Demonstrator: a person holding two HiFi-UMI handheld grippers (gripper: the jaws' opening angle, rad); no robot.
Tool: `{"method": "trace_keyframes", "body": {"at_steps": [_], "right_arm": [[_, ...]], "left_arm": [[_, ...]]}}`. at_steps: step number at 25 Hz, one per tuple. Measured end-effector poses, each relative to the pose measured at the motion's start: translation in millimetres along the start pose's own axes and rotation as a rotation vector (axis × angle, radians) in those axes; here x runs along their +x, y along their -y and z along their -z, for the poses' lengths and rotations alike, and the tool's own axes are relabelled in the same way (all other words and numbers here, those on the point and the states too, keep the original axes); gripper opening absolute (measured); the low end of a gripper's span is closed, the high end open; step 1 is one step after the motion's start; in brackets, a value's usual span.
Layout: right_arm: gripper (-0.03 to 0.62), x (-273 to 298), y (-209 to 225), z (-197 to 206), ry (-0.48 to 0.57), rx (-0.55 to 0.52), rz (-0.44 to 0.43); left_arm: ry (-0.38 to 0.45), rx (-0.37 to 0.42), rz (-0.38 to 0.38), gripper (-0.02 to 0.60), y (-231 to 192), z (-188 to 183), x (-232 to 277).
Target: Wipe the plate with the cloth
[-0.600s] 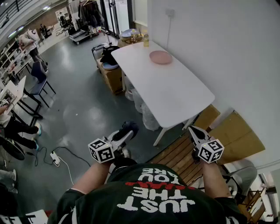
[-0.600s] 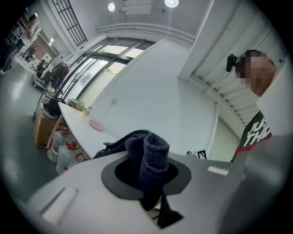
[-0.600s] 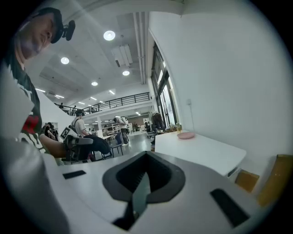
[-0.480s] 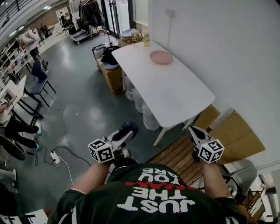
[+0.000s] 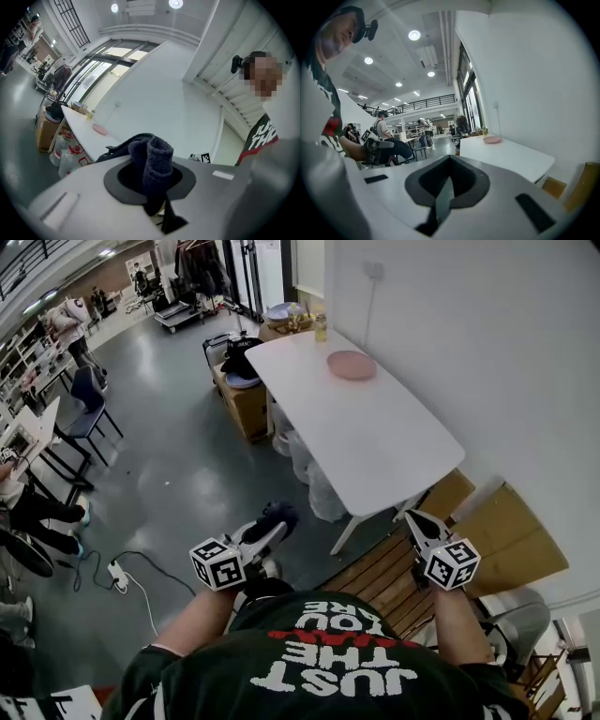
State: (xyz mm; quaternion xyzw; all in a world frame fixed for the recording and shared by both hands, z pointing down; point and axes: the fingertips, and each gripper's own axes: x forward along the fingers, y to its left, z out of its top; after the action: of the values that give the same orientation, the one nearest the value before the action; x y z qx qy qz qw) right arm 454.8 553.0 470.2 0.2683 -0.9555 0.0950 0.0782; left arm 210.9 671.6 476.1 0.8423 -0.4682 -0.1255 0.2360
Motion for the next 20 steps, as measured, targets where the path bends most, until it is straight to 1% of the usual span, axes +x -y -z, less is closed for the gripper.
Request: {"method": "trace_keyframes", "body": {"at_steps": [4,11,15,20], "right_arm": [[0.003,6,0,0,0.001,-0.004,0.008],[0.003,44,1,-5,-0.014,-0.005,-0.03],[0.003,92,-3,-13,-0.015,-0.007,-0.061],[0.004,172,-8,-30,-0.028,-0.019,-0.078]], "left_arm": [[0.008,-0.006,-0.017,0.051,-7,0,-6],[0.014,-0.025,-0.051,0.051,-34,-7,-13],[0.035,-0.044,-0.088,0.051,-70,-22,-27],[0.055,-0.069,-0.115,0.051,-140,-54,-43]]}}
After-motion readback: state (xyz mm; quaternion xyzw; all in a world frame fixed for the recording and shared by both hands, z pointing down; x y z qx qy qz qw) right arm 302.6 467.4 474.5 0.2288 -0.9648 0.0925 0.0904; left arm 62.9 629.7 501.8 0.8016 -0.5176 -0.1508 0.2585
